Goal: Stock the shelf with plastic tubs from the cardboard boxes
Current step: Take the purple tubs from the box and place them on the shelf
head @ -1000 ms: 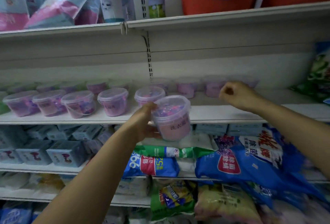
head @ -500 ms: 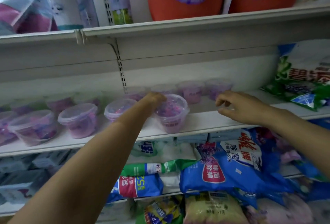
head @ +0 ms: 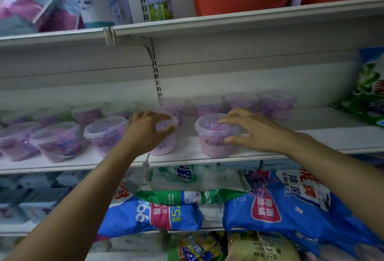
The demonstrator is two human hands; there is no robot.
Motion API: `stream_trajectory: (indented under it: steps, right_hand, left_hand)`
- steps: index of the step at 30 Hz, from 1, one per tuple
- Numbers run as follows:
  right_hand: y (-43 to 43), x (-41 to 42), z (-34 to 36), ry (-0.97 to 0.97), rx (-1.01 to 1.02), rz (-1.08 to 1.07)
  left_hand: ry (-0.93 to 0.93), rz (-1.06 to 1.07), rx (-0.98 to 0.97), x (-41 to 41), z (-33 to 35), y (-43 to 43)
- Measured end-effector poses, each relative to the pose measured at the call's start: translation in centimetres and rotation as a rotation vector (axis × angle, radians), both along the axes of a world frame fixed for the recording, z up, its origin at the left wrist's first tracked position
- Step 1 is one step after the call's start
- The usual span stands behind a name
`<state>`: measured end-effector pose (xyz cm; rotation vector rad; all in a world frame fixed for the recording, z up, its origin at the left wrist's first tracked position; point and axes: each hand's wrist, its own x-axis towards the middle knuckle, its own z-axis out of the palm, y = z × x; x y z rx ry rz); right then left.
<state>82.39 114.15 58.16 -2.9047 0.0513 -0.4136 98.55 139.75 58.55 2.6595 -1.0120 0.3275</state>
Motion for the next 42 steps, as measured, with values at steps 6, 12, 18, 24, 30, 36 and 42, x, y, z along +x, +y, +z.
stream_trajectory:
  steps: [6, 12, 18, 24, 30, 36, 42]
  right_hand:
    - [0.2, 3.3, -0.7, 0.023, -0.018, -0.013]
    - [0.6, 3.8, -0.2, 0.05, 0.031, 0.002]
    - [2.9, 2.6, 0.7, -0.045, 0.006, -0.056]
    - [10.7, 1.4, 1.5, -0.316, 0.038, 0.074]
    - [20.7, 4.7, 1.0, -0.294, -0.016, 0.265]
    - [35.0, 11.0, -1.2, -0.175, -0.119, 0.526]
    - [54.1, 17.0, -4.4, -0.101, -0.159, 0.683]
  left_hand:
    - [-0.076, -0.081, -0.043, 1.0, -1.6, 1.7]
    - [-0.071, -0.078, -0.094, 1.3, -1.9, 1.0]
    - [-0.051, 0.002, -0.172, -1.6, -1.8, 3.6]
    - [-0.321, 0.16, -0.36, -7.6, -2.4, 11.4]
    - [-0.336, 0.33, -0.292, -10.0, -3.8, 22.9]
    - [-0.247, 0.544, -0.051, -9.7, -5.7, 37.7]
    - [-0.134, 0.762, 0.033, -9.1, -7.6, 55.9]
